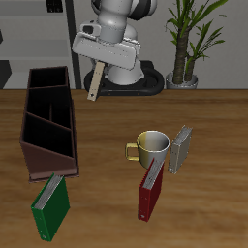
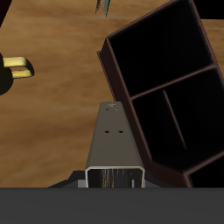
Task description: Place the right yellow book into the right desk caddy's back compartment
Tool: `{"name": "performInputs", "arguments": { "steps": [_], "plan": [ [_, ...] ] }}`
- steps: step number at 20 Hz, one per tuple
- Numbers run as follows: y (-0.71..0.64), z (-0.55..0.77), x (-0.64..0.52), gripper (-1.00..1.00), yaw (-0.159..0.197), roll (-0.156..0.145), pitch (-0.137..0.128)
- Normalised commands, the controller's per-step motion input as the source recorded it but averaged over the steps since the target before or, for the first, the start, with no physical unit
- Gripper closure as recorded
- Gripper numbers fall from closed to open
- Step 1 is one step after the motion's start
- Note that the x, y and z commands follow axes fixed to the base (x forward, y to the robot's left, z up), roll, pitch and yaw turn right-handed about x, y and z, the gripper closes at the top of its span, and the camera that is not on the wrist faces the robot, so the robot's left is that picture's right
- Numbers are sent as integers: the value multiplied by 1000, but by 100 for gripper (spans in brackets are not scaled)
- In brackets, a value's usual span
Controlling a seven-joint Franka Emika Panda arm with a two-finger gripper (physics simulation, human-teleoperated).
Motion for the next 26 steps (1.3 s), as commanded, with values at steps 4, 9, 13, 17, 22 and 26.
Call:
{"name": "performInputs", "arguments": {
  "steps": [4,9,13,17,22,26],
  "plan": [
    [-175,170,15,100,80,-36,-16],
    [-222,146,-27,100,40,-61,-13],
    [-199,94,-1,100,76,-39,6],
    [-192,91,-22,100,89,-43,-8],
    [-126,150,-113,100,52,-31,-27],
    [-234,217,-46,100,39,-57,-35]
  ]
}}
